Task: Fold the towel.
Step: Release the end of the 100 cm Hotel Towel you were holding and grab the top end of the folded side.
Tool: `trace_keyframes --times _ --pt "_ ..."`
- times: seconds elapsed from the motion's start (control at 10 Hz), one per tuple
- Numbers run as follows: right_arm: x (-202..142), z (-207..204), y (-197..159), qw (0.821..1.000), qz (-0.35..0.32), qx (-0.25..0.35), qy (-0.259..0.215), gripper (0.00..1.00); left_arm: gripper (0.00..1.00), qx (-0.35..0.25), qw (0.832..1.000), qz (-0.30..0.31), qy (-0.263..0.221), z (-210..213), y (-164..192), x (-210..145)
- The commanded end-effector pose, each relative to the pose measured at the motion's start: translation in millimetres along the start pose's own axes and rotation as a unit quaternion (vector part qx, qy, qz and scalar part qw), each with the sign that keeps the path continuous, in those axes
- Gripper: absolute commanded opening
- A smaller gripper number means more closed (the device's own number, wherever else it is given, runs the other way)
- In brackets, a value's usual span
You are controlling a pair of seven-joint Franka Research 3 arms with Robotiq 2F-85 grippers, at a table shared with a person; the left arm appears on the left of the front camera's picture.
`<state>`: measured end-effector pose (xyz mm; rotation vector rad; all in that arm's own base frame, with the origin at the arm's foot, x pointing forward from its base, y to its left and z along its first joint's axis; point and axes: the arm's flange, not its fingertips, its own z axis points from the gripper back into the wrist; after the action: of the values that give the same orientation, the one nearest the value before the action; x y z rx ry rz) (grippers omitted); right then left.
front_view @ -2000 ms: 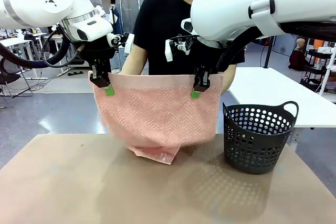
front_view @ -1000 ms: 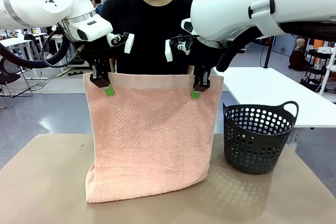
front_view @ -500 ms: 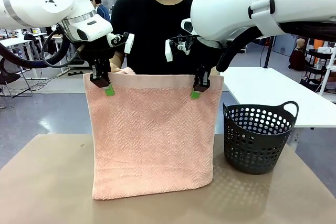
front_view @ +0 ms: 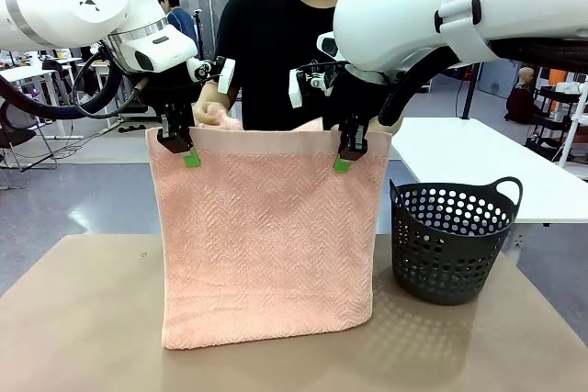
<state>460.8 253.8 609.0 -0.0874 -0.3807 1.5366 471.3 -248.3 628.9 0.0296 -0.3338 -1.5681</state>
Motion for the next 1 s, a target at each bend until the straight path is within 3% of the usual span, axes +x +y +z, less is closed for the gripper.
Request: trace_keyframes --times 0.0,0.9 --pt "-1.5 0.3 0.3 1.000 0.001 0.000 0.001 0.00 0.00 0.002 1.000 -0.003 0.004 0.3 0.1 -0.9" --pt "-1.5 0.3 0.3 1.000 0.001 0.000 0.001 0.00 0.00 0.002 1.000 -0.003 0.004 0.3 0.1 -0.9"
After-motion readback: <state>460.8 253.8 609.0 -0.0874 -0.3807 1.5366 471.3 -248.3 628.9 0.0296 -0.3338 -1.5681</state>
